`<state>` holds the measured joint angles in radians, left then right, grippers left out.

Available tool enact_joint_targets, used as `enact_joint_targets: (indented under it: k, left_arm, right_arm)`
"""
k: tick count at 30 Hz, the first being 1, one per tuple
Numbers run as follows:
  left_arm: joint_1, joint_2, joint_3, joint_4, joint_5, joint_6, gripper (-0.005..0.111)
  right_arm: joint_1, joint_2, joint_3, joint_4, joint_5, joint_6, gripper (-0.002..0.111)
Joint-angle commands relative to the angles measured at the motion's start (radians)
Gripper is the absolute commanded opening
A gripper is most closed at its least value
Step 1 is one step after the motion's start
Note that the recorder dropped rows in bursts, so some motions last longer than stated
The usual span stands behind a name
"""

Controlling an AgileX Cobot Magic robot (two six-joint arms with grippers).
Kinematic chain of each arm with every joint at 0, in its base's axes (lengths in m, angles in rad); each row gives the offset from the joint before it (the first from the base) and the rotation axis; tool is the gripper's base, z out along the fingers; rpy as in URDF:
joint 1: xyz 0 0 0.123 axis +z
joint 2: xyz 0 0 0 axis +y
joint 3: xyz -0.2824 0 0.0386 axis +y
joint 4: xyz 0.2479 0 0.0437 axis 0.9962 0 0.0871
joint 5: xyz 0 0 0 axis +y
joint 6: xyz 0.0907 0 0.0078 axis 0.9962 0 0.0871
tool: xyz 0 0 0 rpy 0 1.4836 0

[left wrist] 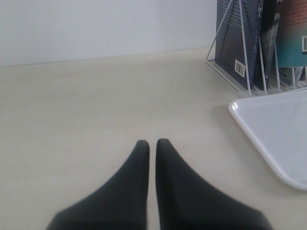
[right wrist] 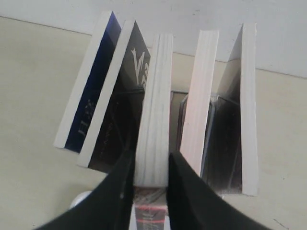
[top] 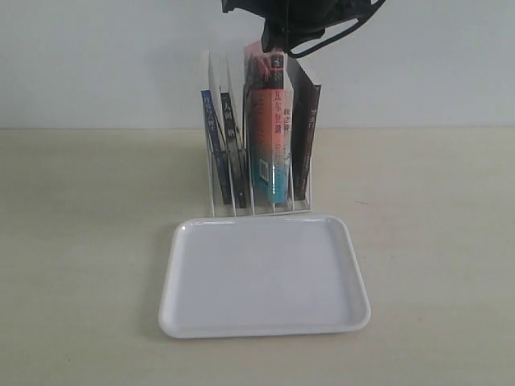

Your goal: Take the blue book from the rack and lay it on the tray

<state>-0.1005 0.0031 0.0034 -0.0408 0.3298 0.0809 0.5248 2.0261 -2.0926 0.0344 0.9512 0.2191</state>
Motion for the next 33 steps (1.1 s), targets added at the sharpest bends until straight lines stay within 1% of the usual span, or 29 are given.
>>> enact_joint_targets:
  k: [1, 8, 14, 21, 33]
  left_arm:
    - [0.0, -0.003, -0.003, 0.001, -0.015, -0.007, 0.005]
    - [0.0, -0.003, -0.003, 0.001, -0.015, -0.007, 0.005]
    - [0.0, -0.003, -0.003, 0.001, -0.015, -0.007, 0.005]
    - [0.0, -0.003, -0.003, 0.001, -0.015, -0.007, 0.005]
    - [0.0, -0.003, -0.003, 0.001, -0.015, -0.007, 0.005]
  right_arm:
    - [-0.003, -0.003, -0.014, -0.003, -0.099, -0.014, 0.0]
    - [-0.003, 0.042, -0.014, -0.043, -0.137, -0.027, 0.0]
    - [-0.003, 0.058, -0.014, -0.044, -0.217, -0.027, 0.0]
    - [-0.003, 0.07, -0.014, -0.051, -0.247, -0.027, 0.0]
    - [0.019, 0.123, -0.014, -0.044, -0.054, -0.027, 0.0]
